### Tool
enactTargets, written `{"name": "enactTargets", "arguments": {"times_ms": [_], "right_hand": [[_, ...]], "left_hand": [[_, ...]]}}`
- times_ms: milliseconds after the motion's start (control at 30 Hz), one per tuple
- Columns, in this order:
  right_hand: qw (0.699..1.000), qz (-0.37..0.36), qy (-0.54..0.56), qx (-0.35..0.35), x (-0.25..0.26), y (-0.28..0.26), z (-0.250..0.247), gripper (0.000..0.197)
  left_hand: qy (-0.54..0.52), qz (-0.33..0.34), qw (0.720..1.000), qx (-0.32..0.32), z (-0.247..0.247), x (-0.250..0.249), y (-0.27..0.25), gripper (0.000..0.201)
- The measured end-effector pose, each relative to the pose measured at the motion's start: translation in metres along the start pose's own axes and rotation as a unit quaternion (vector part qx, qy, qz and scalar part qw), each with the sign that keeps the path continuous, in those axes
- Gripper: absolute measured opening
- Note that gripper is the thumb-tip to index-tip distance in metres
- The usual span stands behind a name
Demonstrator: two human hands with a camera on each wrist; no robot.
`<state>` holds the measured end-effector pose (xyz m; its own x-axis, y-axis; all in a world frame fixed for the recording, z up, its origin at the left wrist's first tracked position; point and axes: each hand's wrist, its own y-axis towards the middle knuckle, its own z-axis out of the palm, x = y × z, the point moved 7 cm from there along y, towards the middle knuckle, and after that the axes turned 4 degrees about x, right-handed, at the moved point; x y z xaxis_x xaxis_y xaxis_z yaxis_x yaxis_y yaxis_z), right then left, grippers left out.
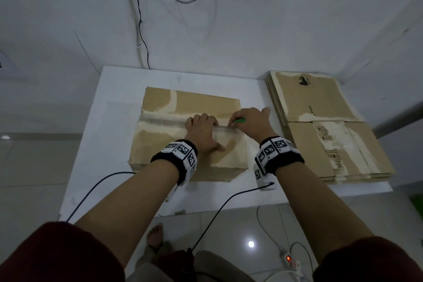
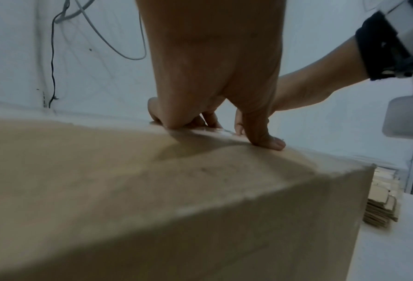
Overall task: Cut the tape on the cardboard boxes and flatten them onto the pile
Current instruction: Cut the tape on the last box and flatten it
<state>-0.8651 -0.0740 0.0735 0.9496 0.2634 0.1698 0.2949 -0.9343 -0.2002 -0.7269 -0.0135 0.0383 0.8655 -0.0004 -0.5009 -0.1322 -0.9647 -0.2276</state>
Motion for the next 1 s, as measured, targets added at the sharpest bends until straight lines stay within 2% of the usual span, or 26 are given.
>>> {"name": "enactTargets", "arguments": {"times_ms": [133,233,367,467,567,700,867,1000], "right_hand": [[0.998,0.046,0.043,0.007,-0.036,-0.006,0.000,0.011],[0.990,0.066,0.127,0.000,-0.054,-0.010,0.003,0.013],[0.982,0.073,0.172,-0.001,-0.055,-0.014,0.010,0.011],[0.978,0.064,0.197,0.016,-0.055,-0.012,0.017,0.013],[0.969,0.066,0.234,0.050,-0.067,-0.009,0.028,0.021],[0.938,0.092,0.324,0.083,-0.065,-0.026,0.027,0.006],[0.901,0.104,0.403,0.122,-0.067,-0.048,0.035,0.017],[0.877,0.122,0.459,0.066,-0.080,-0.059,0.051,0.009]], "left_hand": [[-0.015,0.005,1.000,0.021,0.001,-0.003,0.002,0.073],[-0.018,0.003,0.999,0.032,0.001,-0.005,0.004,0.074],[0.016,-0.007,0.999,0.049,0.003,-0.008,0.004,0.077],[0.032,-0.003,0.999,0.038,0.006,-0.008,0.002,0.070],[0.040,0.010,0.999,0.001,0.005,-0.012,0.001,0.064],[0.030,0.028,0.999,-0.030,0.003,-0.018,-0.004,0.061],[0.000,0.055,0.991,-0.123,-0.026,-0.029,-0.006,0.053],[0.008,0.103,0.980,-0.170,-0.048,-0.045,-0.011,0.046]]}}
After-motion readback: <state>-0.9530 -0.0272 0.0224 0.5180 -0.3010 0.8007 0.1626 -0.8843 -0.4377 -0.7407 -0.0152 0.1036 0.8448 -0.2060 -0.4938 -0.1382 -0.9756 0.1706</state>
